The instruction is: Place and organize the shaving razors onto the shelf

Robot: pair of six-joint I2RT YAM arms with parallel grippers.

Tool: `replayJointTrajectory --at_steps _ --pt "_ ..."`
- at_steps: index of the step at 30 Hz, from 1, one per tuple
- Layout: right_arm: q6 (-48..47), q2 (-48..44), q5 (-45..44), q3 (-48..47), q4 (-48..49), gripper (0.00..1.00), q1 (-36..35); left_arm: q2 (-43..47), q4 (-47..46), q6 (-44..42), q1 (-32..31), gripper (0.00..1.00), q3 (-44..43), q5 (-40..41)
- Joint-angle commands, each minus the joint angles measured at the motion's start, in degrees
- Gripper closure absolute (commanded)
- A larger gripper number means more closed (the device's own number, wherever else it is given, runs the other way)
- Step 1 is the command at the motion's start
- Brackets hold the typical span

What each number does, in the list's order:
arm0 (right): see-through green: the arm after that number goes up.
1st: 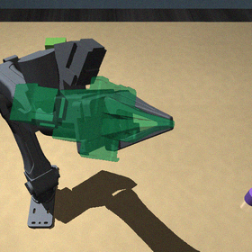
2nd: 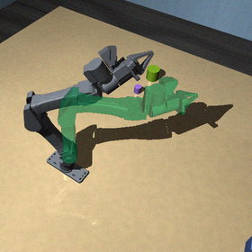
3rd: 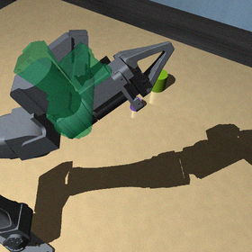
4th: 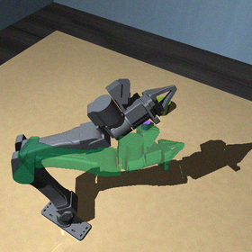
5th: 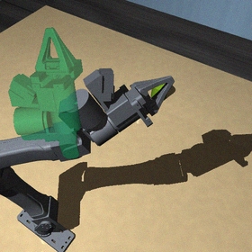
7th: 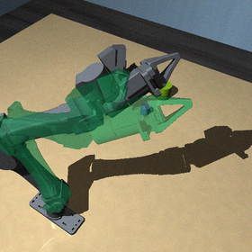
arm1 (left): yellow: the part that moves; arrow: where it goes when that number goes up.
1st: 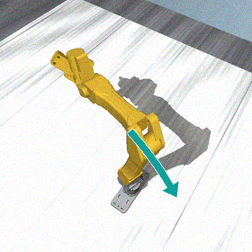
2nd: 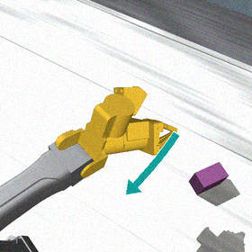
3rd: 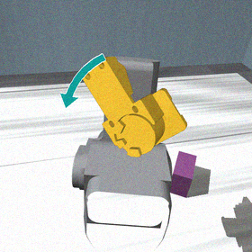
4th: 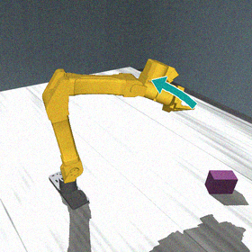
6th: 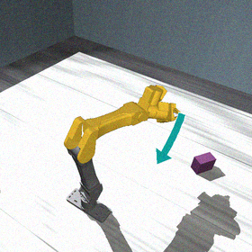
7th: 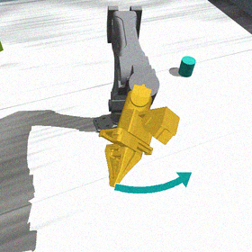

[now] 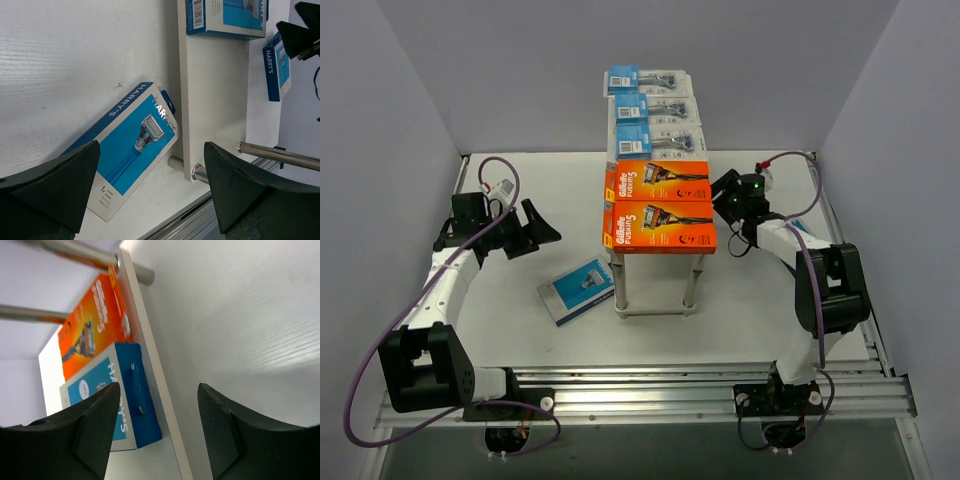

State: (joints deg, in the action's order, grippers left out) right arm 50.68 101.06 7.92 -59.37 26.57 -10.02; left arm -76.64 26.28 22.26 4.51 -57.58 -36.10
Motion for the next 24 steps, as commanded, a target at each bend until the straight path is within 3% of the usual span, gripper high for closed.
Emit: replayJointTrajectory --at_steps 1,5,9,13,16,17,24 --pt "-3.03 -8.13 1.39 0.48 -3.97 0.41 4.56 0.88 -2.29 -0.46 0.76 0.06 -0.07 -0.73" --pt "-6.81 -12.37 1.83 1.46 -11.43 0.38 9.67 1.84 -2.20 -0.38 1.20 0.06 -0.07 -0.99" --pt "-10.68 -13.69 0.96 -0.12 -25.47 0.35 17.39 2.37 -2.11 -0.64 1.37 0.06 0.19 0.15" --pt "-13.49 -15.44 2.70 2.49 -33.49 0.28 28.61 2.98 -1.76 -0.82 1.55 0.06 -0.07 -0.20" --pt "-14.02 -17.55 -0.26 4.43 -35.96 0.19 32.16 4.04 -1.85 -0.90 1.55 0.06 0.19 0.15" --pt "-13.94 -18.26 -1.93 4.79 -36.49 0.12 32.69 4.48 -1.85 -0.90 1.55 0.06 0.36 0.24" --pt "-13.32 -22.30 -6.69 10.41 -37.82 0.08 37.87 4.66 -1.94 -0.82 0.94 0.06 0.45 -0.11"
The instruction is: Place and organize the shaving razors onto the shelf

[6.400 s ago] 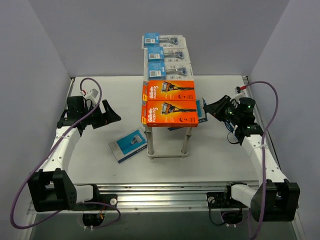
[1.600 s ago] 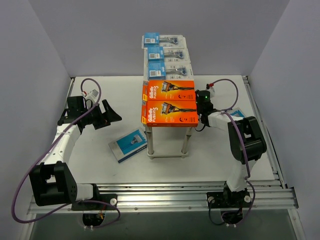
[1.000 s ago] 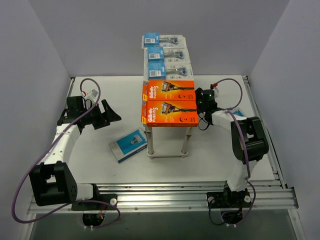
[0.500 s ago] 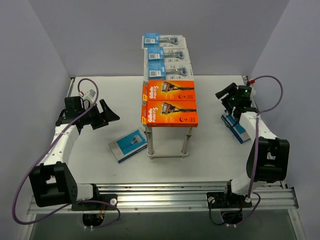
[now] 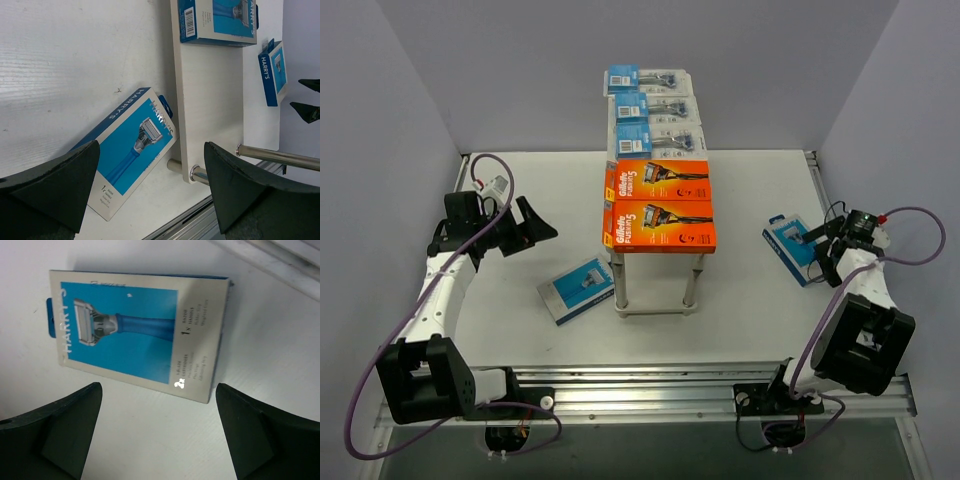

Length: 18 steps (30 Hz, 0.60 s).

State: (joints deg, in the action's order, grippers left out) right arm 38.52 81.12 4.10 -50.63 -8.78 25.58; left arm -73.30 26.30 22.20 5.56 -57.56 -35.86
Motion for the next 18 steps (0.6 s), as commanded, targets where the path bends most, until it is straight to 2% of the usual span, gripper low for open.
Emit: replayJointTrajectory --at_steps 1,6,18 --pt "-1.43 -2.20 -2.26 2.37 -1.95 0.08 2.89 1.49 -1.96 -0.75 -0.29 0.06 0.43 -0.35" --pt "-1.87 0.61 1.26 6.15 2.79 0.10 6.84 2.19 -1.78 -0.93 -0.73 0.06 0.61 0.43" --pt "-0.99 6.59 5.66 9.32 13.43 0.11 7.46 1.40 -1.26 -1.37 -0.99 0.06 0.43 0.79"
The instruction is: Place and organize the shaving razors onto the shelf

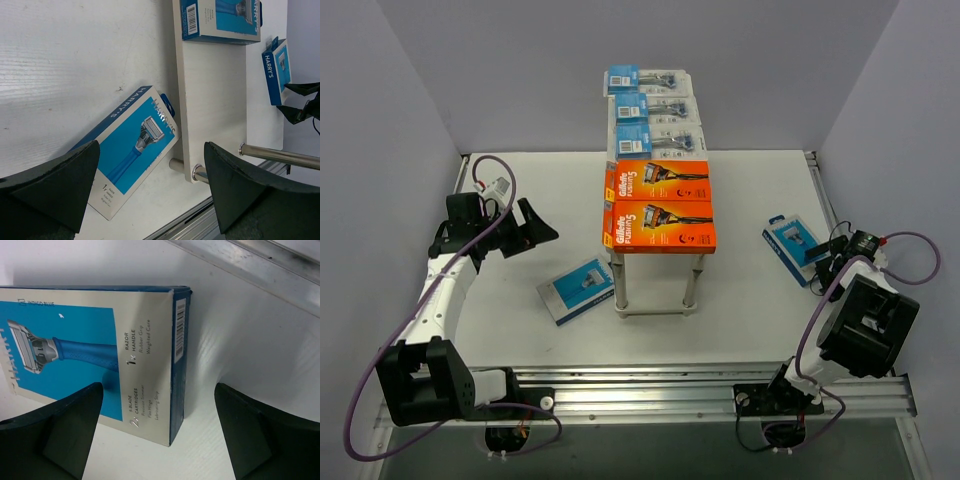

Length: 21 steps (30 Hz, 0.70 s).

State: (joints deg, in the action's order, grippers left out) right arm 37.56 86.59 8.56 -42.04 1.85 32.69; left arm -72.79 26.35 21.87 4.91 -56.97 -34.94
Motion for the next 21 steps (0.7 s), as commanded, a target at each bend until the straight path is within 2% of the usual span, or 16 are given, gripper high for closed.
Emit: replayJointTrajectory --at_steps 1,7,13,21 --pt "-0.03 1.48 1.37 0.99 3.42 0.11 0.36 0.90 -1.30 -1.04 -0.25 0.06 -0.16 -0.04" --pt "-0.03 1.57 4.09 3.01 6.23 0.13 -0.17 0.90 -1.21 -1.13 -0.34 0.06 -0.25 0.04" --pt "-0.21 1.57 4.54 2.93 7.38 0.13 -3.85 1.60 -1.12 -1.13 -0.42 0.06 -0.16 0.22" --pt "3.39 2.71 3.22 0.13 9.93 0.15 -17.98 2.48 -0.68 -1.56 -0.78 0.06 -0.33 1.19"
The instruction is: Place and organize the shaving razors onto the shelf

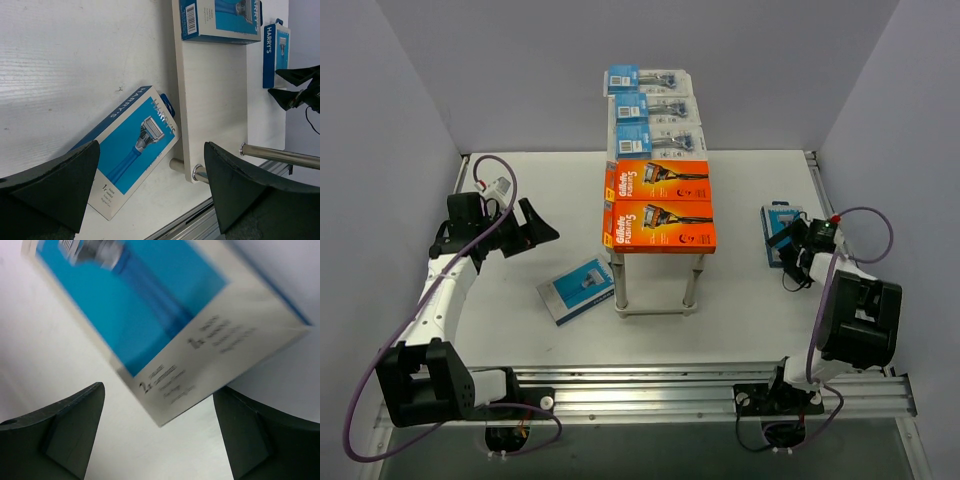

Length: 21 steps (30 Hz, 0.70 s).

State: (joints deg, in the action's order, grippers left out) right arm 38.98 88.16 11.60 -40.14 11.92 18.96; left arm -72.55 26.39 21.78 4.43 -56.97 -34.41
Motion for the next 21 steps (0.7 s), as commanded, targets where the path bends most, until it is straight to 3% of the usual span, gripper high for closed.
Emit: replayJointTrajectory --at_steps 1,5,10,21 --pt "2.15 1.05 0.44 -2.22 0.29 0.15 -5.33 2.33 -0.64 -1.48 -0.38 0.06 -0.33 0.66" --pt "2.85 0.70 5.27 -4.15 3.02 0.16 -6.74 2.33 -0.55 -1.57 -0.30 0.06 -0.33 1.01" --pt "-0.74 -2.72 6.95 -7.32 -1.11 0.16 -5.17 2.24 -0.55 -1.57 -0.38 0.06 -0.33 0.49" --pt "-3.47 -7.13 8.80 -6.88 -5.16 0.16 10.21 2.77 -0.55 -1.48 -0.82 0.06 -0.33 0.31"
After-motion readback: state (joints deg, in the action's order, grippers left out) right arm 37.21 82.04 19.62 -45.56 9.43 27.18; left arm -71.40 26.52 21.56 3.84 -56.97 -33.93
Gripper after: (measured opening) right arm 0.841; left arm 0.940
